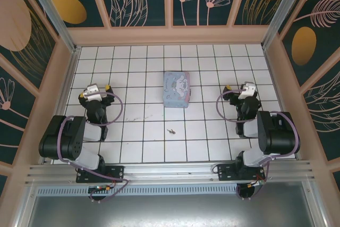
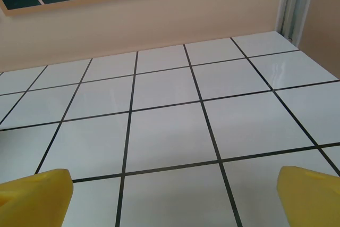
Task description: Unlock the padlock with the key
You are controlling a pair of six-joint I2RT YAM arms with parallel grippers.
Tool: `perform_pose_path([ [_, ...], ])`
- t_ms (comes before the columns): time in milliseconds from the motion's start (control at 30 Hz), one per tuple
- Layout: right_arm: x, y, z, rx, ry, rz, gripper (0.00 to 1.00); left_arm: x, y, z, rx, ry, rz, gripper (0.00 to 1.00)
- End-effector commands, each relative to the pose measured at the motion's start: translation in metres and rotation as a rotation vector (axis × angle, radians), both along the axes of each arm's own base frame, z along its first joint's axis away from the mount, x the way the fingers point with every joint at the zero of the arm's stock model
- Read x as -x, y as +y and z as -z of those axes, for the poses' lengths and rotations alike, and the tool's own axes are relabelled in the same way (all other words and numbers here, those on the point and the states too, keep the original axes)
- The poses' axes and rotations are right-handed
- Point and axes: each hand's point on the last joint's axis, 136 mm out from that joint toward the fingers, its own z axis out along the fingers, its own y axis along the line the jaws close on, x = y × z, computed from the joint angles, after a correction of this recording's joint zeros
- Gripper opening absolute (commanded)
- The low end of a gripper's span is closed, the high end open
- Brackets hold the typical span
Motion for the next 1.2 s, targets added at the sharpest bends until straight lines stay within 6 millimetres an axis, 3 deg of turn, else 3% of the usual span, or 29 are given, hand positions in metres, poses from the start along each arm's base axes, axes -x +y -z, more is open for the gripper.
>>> perform_pose_path([
  [0,-0.0043,0.001,-0.0063,-0.002,-0.022,-0.002,0.99,-0.0021,0.0012,-0.0117,0.015,-0.049,-0.001,0.99],
  [1167,-0.0047,0.0001,-0.0059,-0.006,-0.019,-0.002,0.99,-0.0033,0.0028,-0.0114,0.024,-0.047,-0.008,0.99],
])
